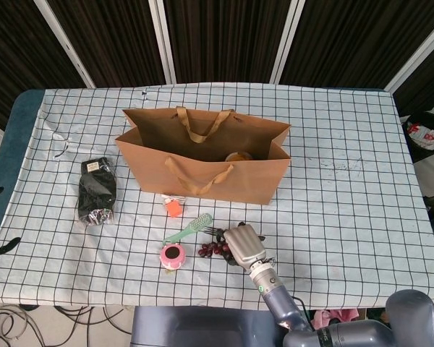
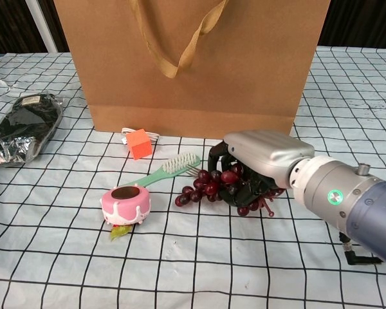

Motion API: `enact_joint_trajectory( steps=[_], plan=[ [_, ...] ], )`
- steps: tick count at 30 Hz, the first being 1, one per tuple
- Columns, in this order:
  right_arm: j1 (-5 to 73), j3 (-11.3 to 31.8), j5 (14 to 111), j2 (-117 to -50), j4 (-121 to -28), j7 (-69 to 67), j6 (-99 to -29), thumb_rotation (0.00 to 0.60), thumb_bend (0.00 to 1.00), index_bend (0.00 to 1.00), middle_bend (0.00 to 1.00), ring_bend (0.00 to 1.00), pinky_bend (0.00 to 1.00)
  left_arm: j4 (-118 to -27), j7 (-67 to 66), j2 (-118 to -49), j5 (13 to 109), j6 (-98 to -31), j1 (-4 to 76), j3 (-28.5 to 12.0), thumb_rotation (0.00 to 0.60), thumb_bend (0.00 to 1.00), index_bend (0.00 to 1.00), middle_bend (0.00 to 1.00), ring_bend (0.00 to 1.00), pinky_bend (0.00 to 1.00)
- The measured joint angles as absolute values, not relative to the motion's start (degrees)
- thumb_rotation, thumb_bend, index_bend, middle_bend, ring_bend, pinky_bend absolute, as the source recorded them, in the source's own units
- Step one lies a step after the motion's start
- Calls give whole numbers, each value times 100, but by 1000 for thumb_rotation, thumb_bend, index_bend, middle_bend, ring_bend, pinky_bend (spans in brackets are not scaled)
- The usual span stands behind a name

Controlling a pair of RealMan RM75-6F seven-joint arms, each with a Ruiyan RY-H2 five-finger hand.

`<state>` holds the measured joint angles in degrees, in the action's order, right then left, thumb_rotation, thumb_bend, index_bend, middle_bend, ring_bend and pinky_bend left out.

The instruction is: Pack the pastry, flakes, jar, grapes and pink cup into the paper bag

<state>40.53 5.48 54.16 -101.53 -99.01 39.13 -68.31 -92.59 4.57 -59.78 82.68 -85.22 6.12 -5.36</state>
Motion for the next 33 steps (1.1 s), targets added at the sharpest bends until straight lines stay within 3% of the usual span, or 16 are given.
enact_joint_trajectory(
  steps=[9,18,26,33],
  plan=[
    [3947,631,5718,-9723,-10439,3803,-7038,600,393,446,544,602,372,-9247,471,-5976,8244,-8518,613,-551,600,33,136,77,18,121],
    [3576,1002,6252,-8386,-11734,3506,-7767,600,392,446,544,602,372,-9262,426,-5988,8267,-8518,614,-536,600,33,137,77,17,121],
    [3042,1747,6316,-6945,-12550,3092,-8624,600,393,446,541,602,372,-9292,340,-6014,8318,-8553,605,-513,600,33,138,77,18,121],
    [2993,2803,5648,-5989,-12572,2564,-8620,600,392,453,536,596,371,-9321,337,-6002,8345,-8585,584,-499,600,33,138,77,18,121]
  ],
)
